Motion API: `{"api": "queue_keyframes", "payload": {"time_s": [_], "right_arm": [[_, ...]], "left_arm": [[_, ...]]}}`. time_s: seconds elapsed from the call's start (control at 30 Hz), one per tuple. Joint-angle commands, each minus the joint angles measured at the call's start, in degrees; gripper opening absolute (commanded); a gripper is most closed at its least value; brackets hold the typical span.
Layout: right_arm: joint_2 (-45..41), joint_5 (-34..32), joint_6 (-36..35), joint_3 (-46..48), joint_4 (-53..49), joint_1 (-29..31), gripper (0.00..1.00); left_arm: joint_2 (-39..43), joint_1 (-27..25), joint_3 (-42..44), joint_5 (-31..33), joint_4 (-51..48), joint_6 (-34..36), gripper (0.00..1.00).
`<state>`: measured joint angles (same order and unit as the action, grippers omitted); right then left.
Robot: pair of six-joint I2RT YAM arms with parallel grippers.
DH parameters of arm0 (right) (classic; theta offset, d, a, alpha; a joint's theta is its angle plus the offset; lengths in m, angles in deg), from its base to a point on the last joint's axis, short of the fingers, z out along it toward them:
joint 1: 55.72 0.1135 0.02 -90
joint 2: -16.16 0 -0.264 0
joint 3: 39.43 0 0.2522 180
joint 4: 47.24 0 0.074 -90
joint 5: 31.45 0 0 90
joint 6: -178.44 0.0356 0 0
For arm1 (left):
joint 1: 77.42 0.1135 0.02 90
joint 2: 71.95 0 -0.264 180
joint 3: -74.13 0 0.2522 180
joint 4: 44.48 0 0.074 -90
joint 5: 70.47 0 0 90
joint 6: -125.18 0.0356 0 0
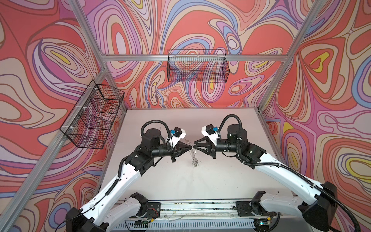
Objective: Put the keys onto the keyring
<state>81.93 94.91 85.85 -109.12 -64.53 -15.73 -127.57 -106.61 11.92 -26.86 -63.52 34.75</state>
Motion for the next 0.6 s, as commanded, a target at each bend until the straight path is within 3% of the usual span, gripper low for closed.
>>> {"api": "queue_keyframes", "payload": {"time_s": [0.0,0.13,0.3,0.43,0.57], "right_arm": [[-3.1,-5.3,3.9,3.3,7.3,-0.5,0.27],[-5.2,-4.2,9.2,6.7,12.8,-2.0,0.32],[-5.0,-1.0,16.0,7.9,19.4,-2.3,0.35],[-3.6,-1.0,19.7,7.0,21.1,-2.4,0.33],[-2.0,-0.8,21.0,6.0,21.7,-2.4,0.29]], "left_arm": [[3.0,-0.1,2.7,3.4,15.6,-6.0,0.00],[4.2,-0.1,9.0,5.7,31.9,-12.8,0.00],[1.7,-0.2,12.1,5.8,44.9,-19.1,0.00],[0.4,-0.2,13.4,5.1,50.0,-20.8,0.00],[0.7,-0.2,12.5,4.2,47.6,-19.7,0.00]]}}
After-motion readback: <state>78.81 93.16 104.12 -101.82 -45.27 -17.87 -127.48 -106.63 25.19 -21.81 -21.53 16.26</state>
